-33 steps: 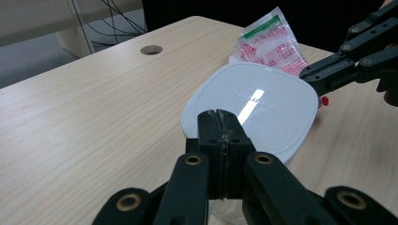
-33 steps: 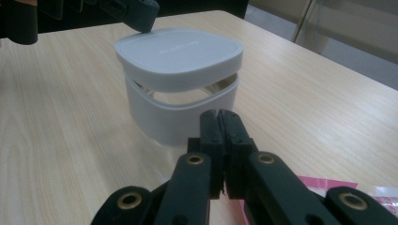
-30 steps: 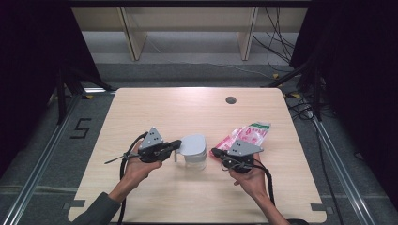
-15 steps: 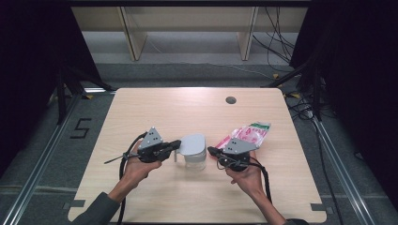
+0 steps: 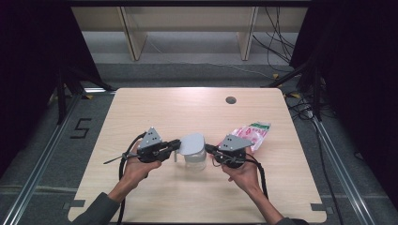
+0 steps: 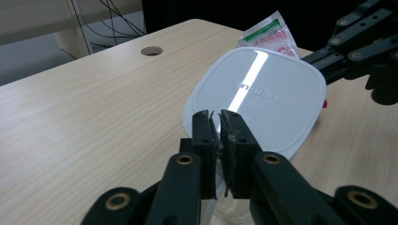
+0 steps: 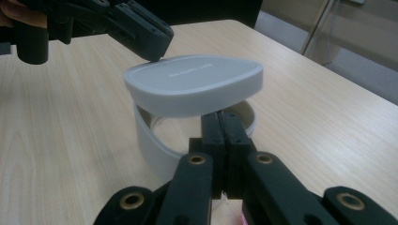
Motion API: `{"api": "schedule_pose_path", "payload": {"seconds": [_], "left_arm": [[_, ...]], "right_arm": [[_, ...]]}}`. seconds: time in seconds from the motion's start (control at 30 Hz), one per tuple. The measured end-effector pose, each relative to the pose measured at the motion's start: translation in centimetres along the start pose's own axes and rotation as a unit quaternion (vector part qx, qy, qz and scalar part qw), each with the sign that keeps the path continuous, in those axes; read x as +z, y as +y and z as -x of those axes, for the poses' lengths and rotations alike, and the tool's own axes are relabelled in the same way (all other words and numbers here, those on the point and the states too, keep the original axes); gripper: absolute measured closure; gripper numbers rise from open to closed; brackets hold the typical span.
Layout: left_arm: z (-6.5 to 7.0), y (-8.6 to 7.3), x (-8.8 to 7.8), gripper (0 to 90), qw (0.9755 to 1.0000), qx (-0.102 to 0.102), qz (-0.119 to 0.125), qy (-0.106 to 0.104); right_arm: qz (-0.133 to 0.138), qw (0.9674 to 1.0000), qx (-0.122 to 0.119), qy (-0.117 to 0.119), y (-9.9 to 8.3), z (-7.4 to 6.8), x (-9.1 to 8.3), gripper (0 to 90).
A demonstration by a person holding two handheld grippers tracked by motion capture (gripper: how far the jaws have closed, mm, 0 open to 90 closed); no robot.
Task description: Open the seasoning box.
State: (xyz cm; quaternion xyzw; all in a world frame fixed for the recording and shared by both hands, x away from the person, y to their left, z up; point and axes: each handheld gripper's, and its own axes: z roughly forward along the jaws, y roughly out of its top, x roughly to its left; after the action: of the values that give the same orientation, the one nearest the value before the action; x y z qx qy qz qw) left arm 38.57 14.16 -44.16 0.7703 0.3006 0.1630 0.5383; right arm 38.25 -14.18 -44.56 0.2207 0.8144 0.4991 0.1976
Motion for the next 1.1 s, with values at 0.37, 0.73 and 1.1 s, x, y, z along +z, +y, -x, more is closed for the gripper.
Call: {"api": "schedule_pose_path", "payload": {"seconds": [0.37,0.73,1.1], "left_arm": [[0.8,-1.1,-2.4,54.1,0.9997,-0.021,0.011,0.0],[2.3,-4.2,-4.0,36.0,0.9996,-0.004,-0.017,0.023],[2.5,-4.9,-4.4,31.5,0.999,-0.026,-0.017,0.032]], "right_arm": [[0.006,0.9999,-0.006,0.007,0.9,-0.2,0.1,90.0],[0.015,0.9993,-0.032,0.009,2.3,-0.9,0.7,90.0],[0.022,0.9987,-0.044,0.011,3.8,-1.9,1.3,90.0]]}}
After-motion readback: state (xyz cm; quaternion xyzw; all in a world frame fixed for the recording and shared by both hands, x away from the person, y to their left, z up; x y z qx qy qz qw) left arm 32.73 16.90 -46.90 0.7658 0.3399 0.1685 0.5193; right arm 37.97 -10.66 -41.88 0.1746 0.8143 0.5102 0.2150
